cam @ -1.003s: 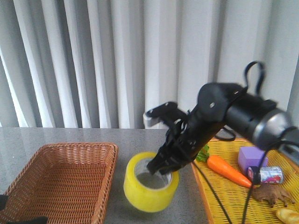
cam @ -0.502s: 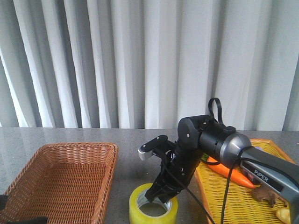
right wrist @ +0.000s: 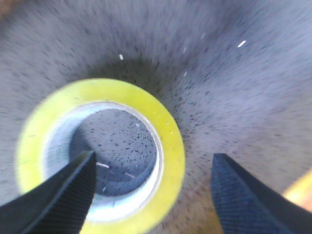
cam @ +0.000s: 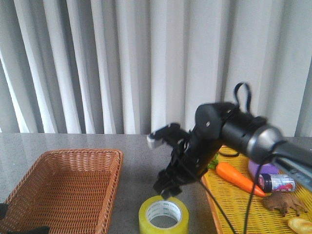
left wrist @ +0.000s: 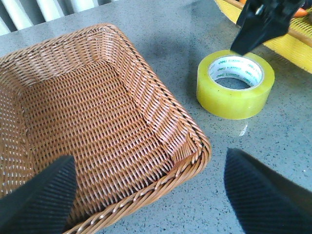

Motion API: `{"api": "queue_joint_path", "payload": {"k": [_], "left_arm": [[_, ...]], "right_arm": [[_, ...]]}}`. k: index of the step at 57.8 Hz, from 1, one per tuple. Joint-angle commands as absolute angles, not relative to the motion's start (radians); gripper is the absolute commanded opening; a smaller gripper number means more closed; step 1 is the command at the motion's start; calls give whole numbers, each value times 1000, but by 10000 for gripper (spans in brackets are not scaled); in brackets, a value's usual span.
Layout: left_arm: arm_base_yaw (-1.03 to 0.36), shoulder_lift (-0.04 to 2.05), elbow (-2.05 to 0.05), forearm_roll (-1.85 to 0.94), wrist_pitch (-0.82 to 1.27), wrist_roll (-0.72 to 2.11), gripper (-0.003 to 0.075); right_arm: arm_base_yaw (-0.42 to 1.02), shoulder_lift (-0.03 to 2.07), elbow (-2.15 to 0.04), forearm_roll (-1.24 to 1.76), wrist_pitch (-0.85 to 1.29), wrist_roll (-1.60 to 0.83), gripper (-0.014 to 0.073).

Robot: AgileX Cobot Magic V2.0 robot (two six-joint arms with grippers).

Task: Transfer tape with both arms
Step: 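Open the right gripper and withdraw it back over the tray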

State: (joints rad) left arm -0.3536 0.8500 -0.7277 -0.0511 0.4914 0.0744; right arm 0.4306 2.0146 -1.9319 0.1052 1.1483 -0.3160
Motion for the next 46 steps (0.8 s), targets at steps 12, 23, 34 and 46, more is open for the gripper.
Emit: {"api": "queue_joint_path", "payload": {"k": [12, 23, 34, 46], "left_arm": [[-361, 848, -764, -58, 428, 73, 588], [-361, 848, -764, -58, 428, 73, 588], [-361, 848, -764, -58, 428, 73, 588], [-361, 848, -764, -58, 427, 73, 588]], "right_arm": [[424, 1718, -1917, 105, 1132, -272, 460], [424, 1535, -1675, 62, 997, -228, 423], [424, 1349, -1380, -58, 857, -98, 414], [424, 1158, -1136, -190, 753, 107, 414]]}}
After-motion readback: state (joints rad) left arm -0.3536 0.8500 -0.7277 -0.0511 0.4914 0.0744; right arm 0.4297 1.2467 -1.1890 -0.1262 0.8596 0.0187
